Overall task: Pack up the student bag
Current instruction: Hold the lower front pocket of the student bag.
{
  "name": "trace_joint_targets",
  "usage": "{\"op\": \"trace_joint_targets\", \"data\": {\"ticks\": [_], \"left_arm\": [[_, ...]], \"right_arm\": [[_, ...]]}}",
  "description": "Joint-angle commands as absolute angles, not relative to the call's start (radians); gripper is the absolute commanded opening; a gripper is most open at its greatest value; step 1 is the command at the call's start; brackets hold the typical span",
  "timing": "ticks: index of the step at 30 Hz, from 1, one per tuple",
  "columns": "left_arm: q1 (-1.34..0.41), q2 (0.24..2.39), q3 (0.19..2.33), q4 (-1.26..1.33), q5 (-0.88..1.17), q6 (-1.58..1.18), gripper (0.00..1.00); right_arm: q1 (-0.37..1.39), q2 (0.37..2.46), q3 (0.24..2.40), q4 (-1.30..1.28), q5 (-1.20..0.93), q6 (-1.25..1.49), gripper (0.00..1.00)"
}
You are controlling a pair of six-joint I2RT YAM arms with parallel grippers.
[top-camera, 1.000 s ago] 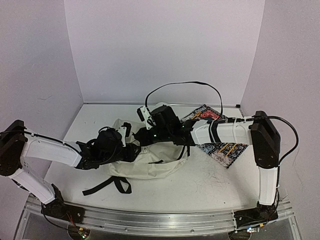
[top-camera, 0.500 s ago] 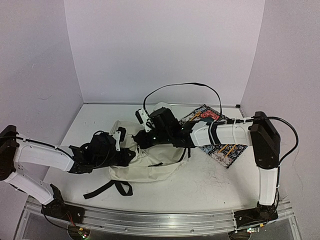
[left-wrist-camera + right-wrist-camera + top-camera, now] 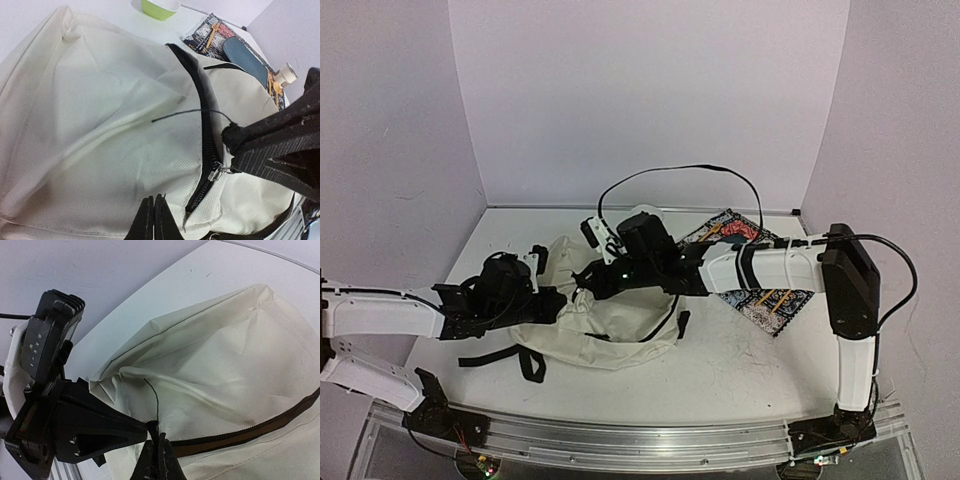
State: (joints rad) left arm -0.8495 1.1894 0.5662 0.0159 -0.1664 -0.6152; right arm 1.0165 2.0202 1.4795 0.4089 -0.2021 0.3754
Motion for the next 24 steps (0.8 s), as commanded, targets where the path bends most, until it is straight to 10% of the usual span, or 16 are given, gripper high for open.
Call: {"op": "trace_joint_targets", "data": {"ticks": [1, 10, 24], "left_arm": [[-0.821, 1.104, 0.531, -0.064, -0.157, -0.526, 0.12], [-0.874, 0.982, 0.466, 0.054, -0.074, -0.566, 0.44], [-0.906, 1.195, 0.569, 0.17, -0.166, -0.549, 0.51]], "right_arm": [[1.024, 2.02, 1.554, 0.501, -0.227, 0.415, 0.0], [1.023, 2.051, 1.588, 0.526, -0.183, 0.448, 0.0], [1.027, 2.065, 1.603, 0.529, -0.19, 0.46, 0.0]]}}
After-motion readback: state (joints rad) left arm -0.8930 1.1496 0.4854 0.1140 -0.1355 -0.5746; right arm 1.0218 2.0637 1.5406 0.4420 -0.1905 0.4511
